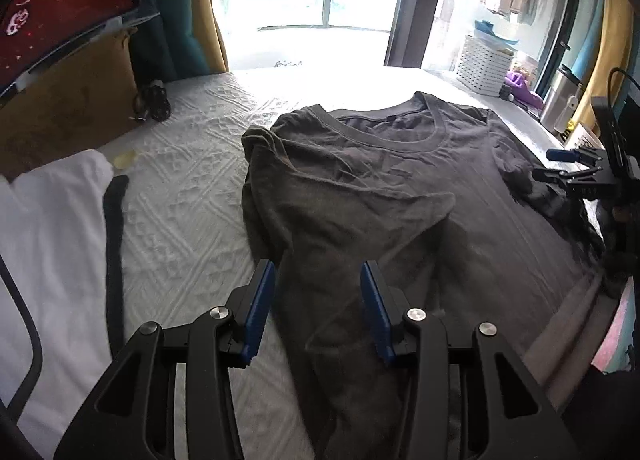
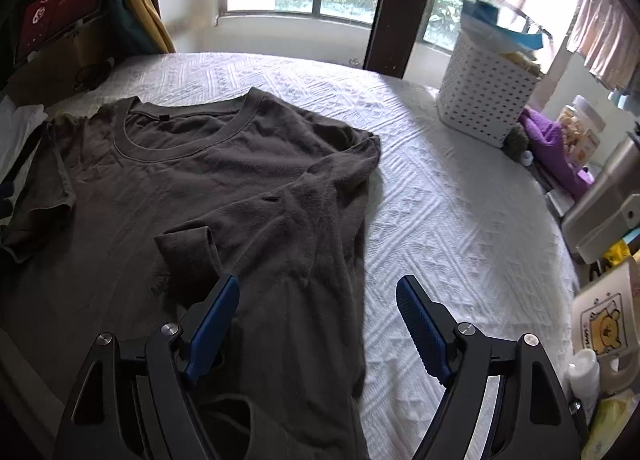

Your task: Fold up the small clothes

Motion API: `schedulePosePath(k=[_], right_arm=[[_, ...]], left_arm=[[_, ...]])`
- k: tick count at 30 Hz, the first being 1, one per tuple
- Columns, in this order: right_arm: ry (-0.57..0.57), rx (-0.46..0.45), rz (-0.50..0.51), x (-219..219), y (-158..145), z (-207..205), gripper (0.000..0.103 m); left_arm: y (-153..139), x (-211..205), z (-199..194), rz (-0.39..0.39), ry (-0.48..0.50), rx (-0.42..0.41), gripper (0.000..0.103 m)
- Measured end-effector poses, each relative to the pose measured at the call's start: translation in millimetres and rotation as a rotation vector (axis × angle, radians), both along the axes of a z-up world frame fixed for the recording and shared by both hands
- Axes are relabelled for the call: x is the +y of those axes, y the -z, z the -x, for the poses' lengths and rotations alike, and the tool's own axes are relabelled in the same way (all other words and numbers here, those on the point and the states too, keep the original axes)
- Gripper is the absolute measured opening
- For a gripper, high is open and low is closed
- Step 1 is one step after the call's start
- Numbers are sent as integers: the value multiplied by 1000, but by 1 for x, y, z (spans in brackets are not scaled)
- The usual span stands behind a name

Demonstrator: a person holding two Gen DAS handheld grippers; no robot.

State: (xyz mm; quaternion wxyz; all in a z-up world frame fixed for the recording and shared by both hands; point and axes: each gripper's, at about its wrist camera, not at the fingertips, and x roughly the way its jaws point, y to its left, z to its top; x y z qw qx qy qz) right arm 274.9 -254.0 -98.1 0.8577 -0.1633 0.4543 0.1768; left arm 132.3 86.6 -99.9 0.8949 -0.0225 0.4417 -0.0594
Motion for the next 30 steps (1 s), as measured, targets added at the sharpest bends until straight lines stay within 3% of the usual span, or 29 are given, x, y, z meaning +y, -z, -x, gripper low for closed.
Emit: schedulePosePath(k=[6,11,15,18,22,30], right_arm=[[62,-14,0,-20,-1,1,82],[99,-6,-6,-32,2,1,82],[96,4,-8,-34,5,2,82],[73,13,-4,-29,6,6,82],[35,21,6,-18,6,15,82],[11,-57,-9,-12,-23,37,82]], left_arm=[[5,2,14,0,-13,28,44],[2,24,20,-7,-105,-4,44],[13,36,17,-34,-148,36,44],[22,24,17,-25,-90,71,44],[20,0,20,-54,-9,51,44],[-15,-15,33,-6,59,-42,44]])
